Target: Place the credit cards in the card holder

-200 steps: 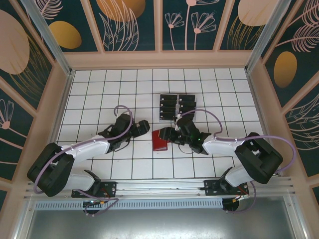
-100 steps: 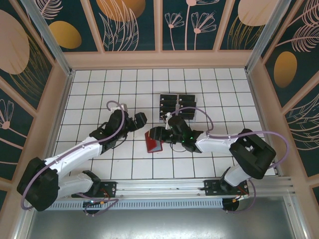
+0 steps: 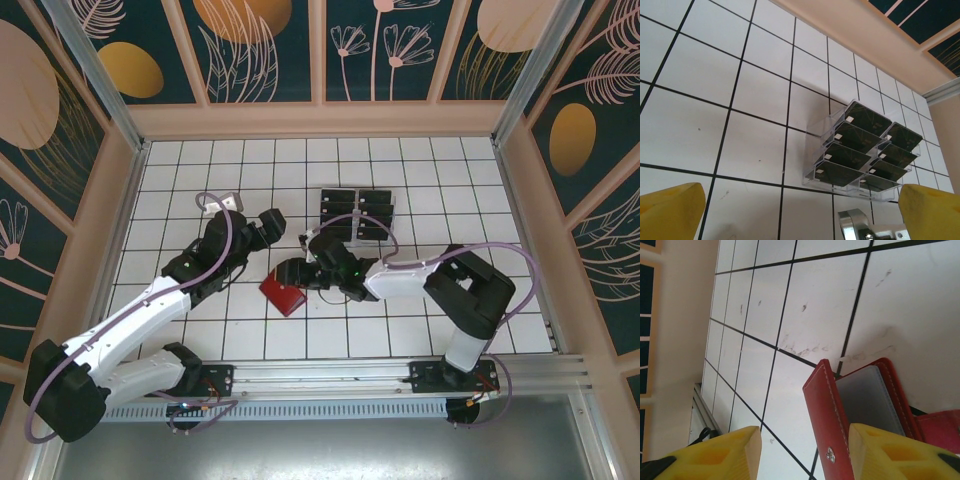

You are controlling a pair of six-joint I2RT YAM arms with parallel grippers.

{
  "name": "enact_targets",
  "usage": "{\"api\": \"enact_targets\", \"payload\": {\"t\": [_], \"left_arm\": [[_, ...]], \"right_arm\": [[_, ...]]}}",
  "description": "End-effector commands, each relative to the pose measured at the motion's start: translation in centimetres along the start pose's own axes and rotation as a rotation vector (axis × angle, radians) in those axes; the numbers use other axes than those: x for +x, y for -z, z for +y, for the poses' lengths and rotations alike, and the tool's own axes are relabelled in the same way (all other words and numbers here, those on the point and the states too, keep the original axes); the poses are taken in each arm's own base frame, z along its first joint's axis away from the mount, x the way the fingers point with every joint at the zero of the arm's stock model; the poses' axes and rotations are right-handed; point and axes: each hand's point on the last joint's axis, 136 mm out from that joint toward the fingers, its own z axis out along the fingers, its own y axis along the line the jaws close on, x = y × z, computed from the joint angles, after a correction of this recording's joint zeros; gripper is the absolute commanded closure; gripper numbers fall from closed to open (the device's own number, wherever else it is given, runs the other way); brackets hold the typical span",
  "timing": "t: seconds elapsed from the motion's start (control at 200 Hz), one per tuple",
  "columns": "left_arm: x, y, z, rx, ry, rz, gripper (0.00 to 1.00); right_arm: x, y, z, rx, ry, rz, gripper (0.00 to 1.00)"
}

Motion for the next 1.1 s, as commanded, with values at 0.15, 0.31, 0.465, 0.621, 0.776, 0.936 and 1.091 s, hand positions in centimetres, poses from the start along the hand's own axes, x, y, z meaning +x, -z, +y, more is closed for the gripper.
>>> {"api": "enact_targets", "payload": {"t": [0.15, 0.31, 0.465, 0.621, 0.776, 0.936, 1.091], "left_arm": [[-0.2, -0.1, -0.4, -0.002, -0.027, -0.002, 0.01], [0.6, -0.7, -0.2, 0.001, -0.019, 0.021, 0.01], [1.4, -1.3, 0.1, 0.001, -0.015, 0.045, 0.01], [2.0, -1.8, 0.4, -0.005, -0.019, 0.062, 0.01], [2.6, -2.2, 0.7, -0.010, -0.021, 0.081, 0.01], [3.4, -2.5, 1.4, -0.026, -0.025, 0.099, 0.02], [3.9, -3.0, 1.7, -0.035, -0.023, 0.114, 0.02]], "right_arm": [[0.8, -1.0, 0.1, 0.004, 0.026, 0.036, 0.60], [1.6, -0.5, -1.1, 0.018, 0.020, 0.045, 0.67], [1.6, 0.1, -2.2, 0.035, 0.012, 0.033, 0.86], [1.0, 1.2, -3.8, 0.063, -0.009, -0.003, 1.00], [-0.1, 2.9, -5.7, 0.098, -0.027, -0.053, 1.00], [-1.2, 4.5, -5.2, 0.097, -0.002, -0.094, 0.92], [-1.8, 5.2, -4.8, 0.123, 0.048, -0.106, 0.57]]}}
